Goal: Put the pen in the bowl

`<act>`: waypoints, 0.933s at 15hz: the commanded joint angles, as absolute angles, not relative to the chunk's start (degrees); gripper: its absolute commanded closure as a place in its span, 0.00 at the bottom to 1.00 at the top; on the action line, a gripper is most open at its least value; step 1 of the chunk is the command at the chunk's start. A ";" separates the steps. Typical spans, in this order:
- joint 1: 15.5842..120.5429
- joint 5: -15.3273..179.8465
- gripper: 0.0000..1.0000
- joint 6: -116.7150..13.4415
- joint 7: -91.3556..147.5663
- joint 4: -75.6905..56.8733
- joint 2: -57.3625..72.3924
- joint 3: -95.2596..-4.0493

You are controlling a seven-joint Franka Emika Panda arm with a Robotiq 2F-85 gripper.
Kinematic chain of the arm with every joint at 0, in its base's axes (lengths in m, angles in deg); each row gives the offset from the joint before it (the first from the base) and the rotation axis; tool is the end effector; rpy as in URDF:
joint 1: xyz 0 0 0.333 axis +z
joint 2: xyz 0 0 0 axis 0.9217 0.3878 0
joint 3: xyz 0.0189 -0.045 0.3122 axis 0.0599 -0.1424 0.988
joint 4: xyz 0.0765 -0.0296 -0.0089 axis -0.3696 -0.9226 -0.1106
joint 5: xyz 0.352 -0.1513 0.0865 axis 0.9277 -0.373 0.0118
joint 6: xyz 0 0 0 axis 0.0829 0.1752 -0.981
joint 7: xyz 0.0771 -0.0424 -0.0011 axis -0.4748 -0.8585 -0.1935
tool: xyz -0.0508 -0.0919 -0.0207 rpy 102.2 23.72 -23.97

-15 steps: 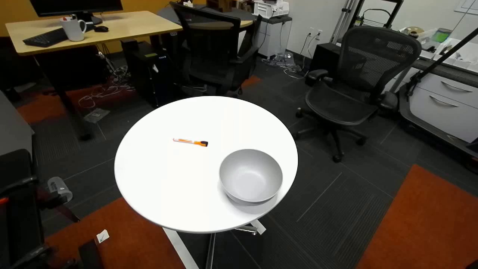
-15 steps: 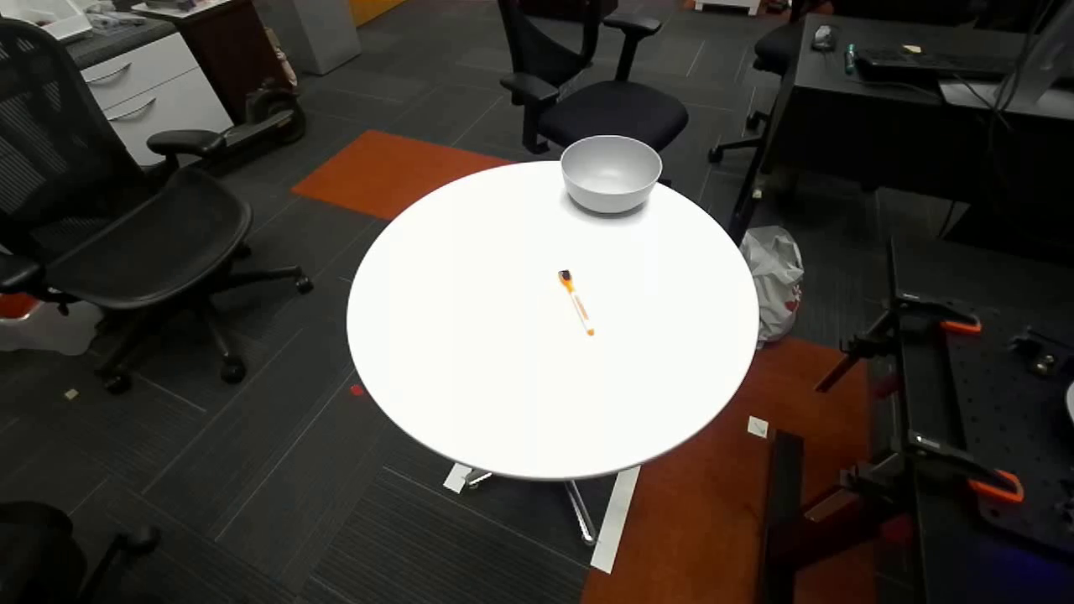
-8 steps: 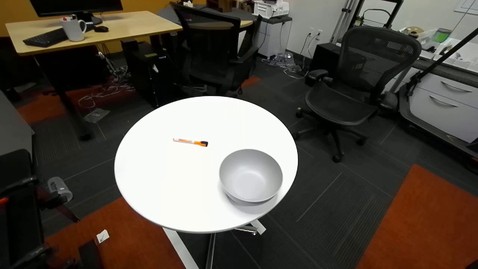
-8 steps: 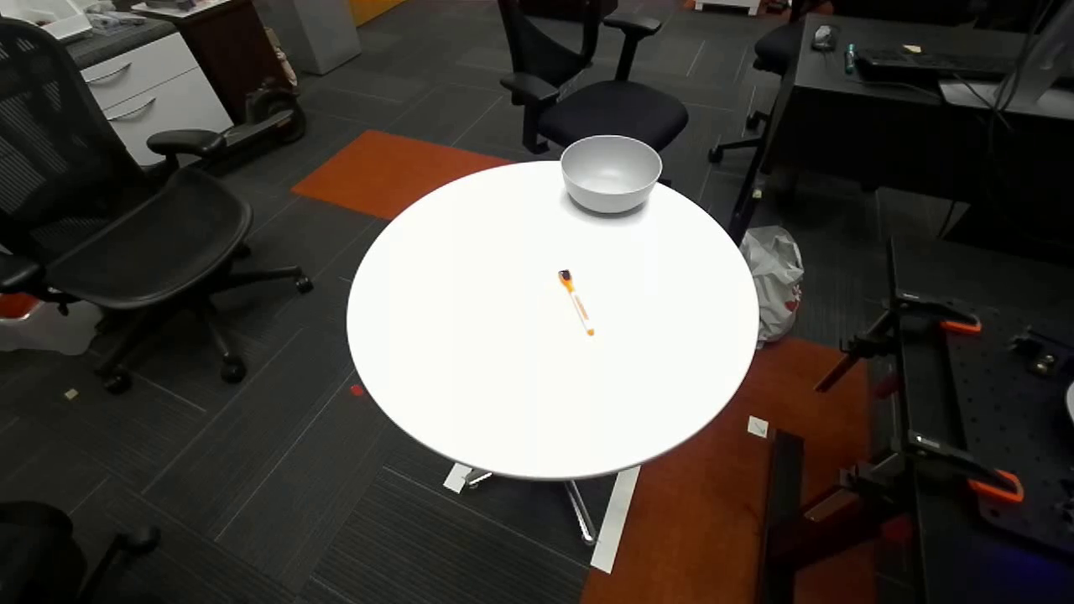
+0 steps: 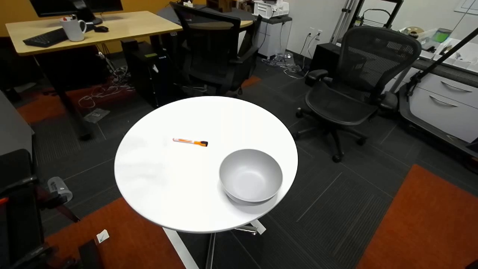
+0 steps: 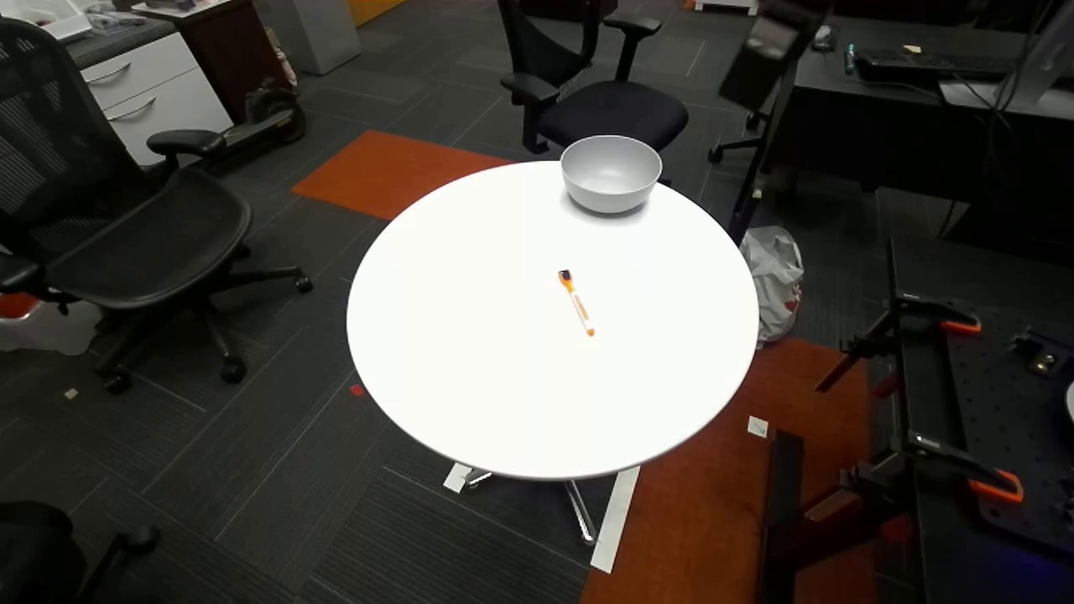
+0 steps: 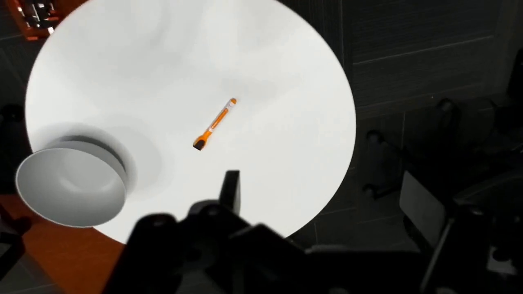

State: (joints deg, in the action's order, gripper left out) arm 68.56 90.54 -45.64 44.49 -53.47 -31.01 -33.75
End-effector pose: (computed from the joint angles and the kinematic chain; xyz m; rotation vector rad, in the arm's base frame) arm 0.4400 0.1124 0.4868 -3.0365 0.2872 -0.3531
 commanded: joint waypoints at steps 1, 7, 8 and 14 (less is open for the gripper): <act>67.59 90.61 0.00 -54.66 49.37 -52.93 -21.51 -34.58; 68.41 90.08 0.00 -69.26 59.90 -50.15 -4.70 -37.24; 68.74 89.22 0.00 -70.63 62.56 -49.53 -2.54 -38.25; 71.79 89.60 0.00 -70.92 70.30 -43.05 8.46 -44.92</act>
State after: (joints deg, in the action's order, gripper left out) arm 69.85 89.39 -71.91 66.65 -47.56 3.63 -42.13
